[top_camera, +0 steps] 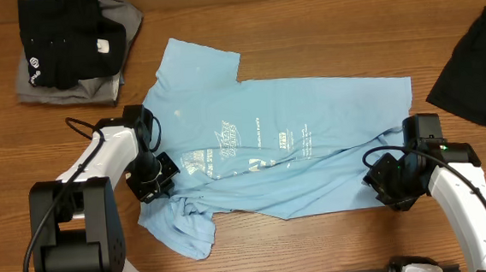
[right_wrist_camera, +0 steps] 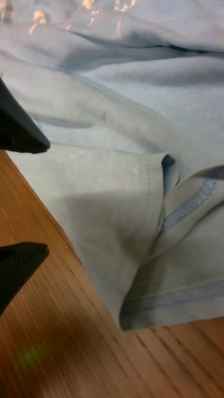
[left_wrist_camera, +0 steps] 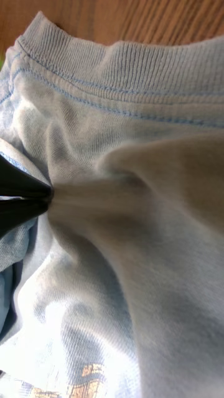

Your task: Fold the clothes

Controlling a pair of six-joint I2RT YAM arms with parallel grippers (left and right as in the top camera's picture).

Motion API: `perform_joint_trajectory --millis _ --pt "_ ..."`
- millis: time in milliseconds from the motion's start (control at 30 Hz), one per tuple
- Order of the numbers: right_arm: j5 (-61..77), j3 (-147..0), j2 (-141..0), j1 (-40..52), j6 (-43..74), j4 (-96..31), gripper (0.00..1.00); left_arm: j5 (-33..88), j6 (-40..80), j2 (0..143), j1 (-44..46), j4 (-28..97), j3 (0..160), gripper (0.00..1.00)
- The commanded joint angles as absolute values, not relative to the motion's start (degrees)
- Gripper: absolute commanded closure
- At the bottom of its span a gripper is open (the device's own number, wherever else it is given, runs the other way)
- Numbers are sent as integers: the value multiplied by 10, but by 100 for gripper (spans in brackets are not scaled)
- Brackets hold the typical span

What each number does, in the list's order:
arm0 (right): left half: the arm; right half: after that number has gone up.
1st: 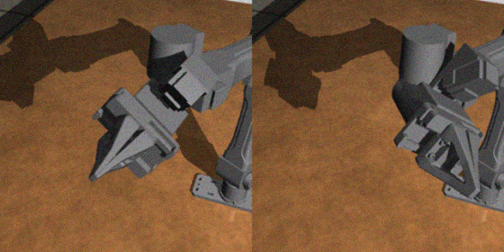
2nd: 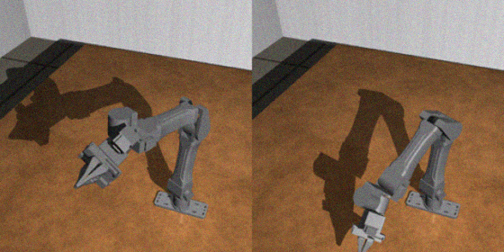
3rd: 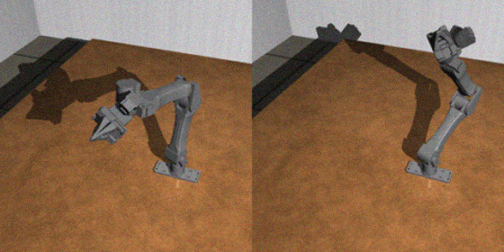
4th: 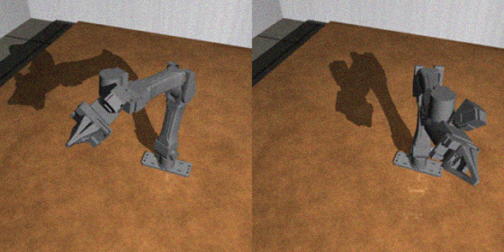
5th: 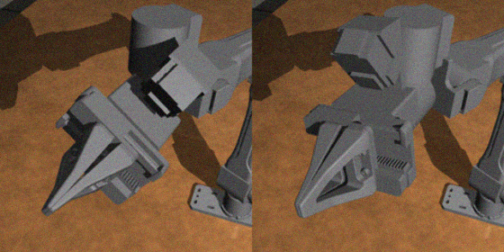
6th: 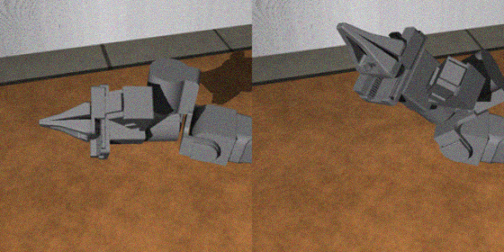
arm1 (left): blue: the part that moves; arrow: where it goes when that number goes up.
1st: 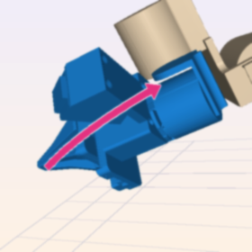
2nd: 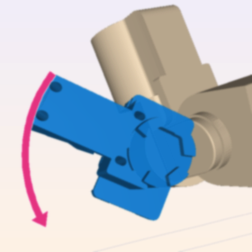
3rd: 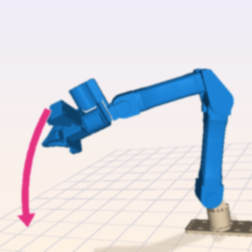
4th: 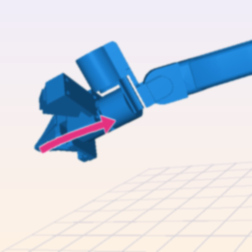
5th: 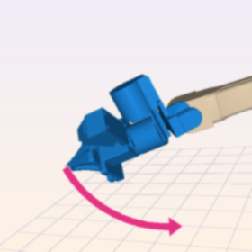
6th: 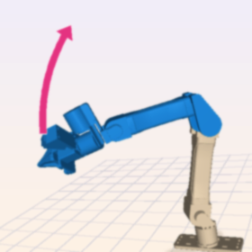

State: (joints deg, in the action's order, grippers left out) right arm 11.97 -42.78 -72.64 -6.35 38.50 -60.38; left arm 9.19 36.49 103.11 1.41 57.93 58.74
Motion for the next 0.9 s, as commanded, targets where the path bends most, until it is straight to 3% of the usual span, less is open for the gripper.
perform_joint_trajectory --millis 0,167,367,433,467,500,600,867 --pt "103 -430 -721 -65 395 -602 41 85 366 1036 16 585 593 96" --pt "47 -430 -721 -65 443 -591 16 86 345 1029 16 585 607 96" --pt "48 -430 -722 -65 429 -556 15 88 331 1029 16 587 607 96" --pt "48 -430 -723 -64 406 -538 21 88 325 1028 16 585 607 96" --pt "56 -430 -724 -64 396 -527 29 88 322 1029 16 584 607 96" --pt "66 -430 -725 -64 383 -515 47 88 321 1029 16 583 607 96" --pt "80 -430 -734 -64 375 -495 65 88 321 1029 16 582 607 96" --pt "78 -430 -802 -64 377 -477 61 90 321 1029 16 582 607 96"
